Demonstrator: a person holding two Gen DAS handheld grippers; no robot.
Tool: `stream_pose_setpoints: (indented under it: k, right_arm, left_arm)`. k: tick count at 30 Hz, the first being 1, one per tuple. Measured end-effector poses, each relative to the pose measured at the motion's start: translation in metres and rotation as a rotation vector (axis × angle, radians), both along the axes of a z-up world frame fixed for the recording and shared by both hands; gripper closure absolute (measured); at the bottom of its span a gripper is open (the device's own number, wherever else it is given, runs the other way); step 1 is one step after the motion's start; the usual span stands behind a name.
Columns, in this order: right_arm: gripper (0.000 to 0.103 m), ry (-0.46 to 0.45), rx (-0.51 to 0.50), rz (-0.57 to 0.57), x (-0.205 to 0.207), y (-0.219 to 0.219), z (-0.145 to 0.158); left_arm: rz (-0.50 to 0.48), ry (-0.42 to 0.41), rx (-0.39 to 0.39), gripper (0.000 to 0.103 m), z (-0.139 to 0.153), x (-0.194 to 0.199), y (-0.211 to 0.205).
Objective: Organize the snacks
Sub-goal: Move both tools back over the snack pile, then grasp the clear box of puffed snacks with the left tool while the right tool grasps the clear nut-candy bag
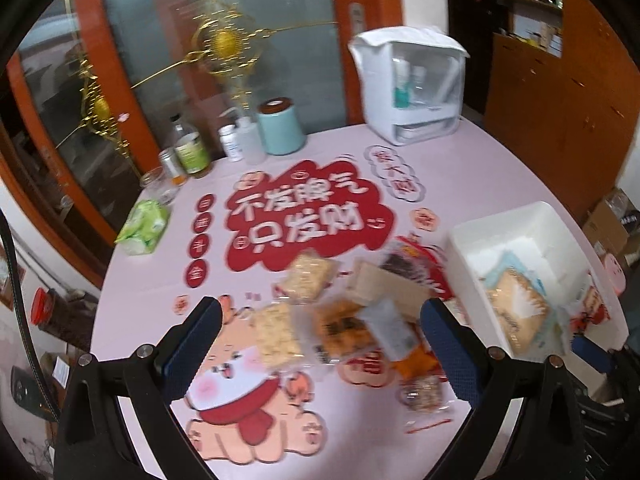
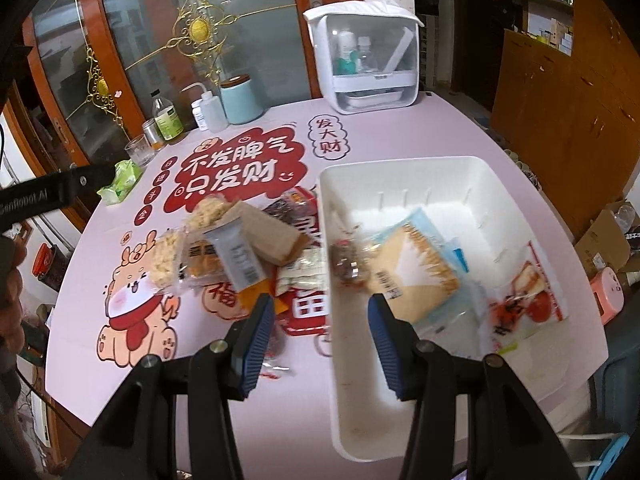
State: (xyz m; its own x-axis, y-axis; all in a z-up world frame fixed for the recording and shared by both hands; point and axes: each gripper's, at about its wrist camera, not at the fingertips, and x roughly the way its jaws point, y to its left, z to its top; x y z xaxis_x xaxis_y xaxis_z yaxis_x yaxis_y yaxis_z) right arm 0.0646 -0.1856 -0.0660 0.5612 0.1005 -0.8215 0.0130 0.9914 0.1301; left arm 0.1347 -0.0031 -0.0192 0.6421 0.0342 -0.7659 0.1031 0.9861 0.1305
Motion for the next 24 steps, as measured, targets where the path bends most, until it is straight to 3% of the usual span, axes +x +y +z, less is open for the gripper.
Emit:
stream_pose_setpoints:
  k: [7, 11, 15, 24]
  right_arm:
    - [0.054, 0.026, 0.000, -0.018, 0.000, 0.035, -0.010]
    - [0.052, 0.046, 0.010, -0.024, 0.005, 0.052, -0.020]
    - [0.039, 0.074, 0.021, -0.035, 0.011, 0.064, -0.037]
    - [0.039, 0.169, 0.014, -0.060, 0.026, 0.081, -0.086]
  left_arm:
    - [0.068, -0.022, 0.012, 0.004, 0.004, 0.015, 0.070]
    - [0.097, 0.007, 0.024, 0.004, -0.011, 0.030, 0.101]
    - [0.112, 0.070, 0.042, 0.004, -0.042, 0.053, 0.121]
    - [0.094, 0.291, 0.075, 0.004, -0.148, 0.101, 0.126]
